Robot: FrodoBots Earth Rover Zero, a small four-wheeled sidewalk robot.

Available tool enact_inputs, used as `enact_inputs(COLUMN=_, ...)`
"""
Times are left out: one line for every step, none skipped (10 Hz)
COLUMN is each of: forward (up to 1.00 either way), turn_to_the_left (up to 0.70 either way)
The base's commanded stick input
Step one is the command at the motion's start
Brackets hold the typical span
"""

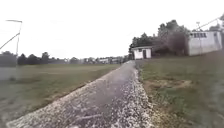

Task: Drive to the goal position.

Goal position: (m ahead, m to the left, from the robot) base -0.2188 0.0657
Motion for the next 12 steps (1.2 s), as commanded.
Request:
enact_inputs(forward=0.11, turn_to_the_left=0.00)
enact_inputs(forward=0.11, turn_to_the_left=0.00)
enact_inputs(forward=0.11, turn_to_the_left=0.00)
enact_inputs(forward=0.11, turn_to_the_left=0.00)
enact_inputs(forward=0.11, turn_to_the_left=0.00)
enact_inputs(forward=0.11, turn_to_the_left=0.00)
enact_inputs(forward=0.11, turn_to_the_left=0.00)
enact_inputs(forward=0.11, turn_to_the_left=0.00)
enact_inputs(forward=0.11, turn_to_the_left=0.00)
enact_inputs(forward=0.11, turn_to_the_left=0.00)
enact_inputs(forward=0.11, turn_to_the_left=0.00)
enact_inputs(forward=0.11, turn_to_the_left=0.00)
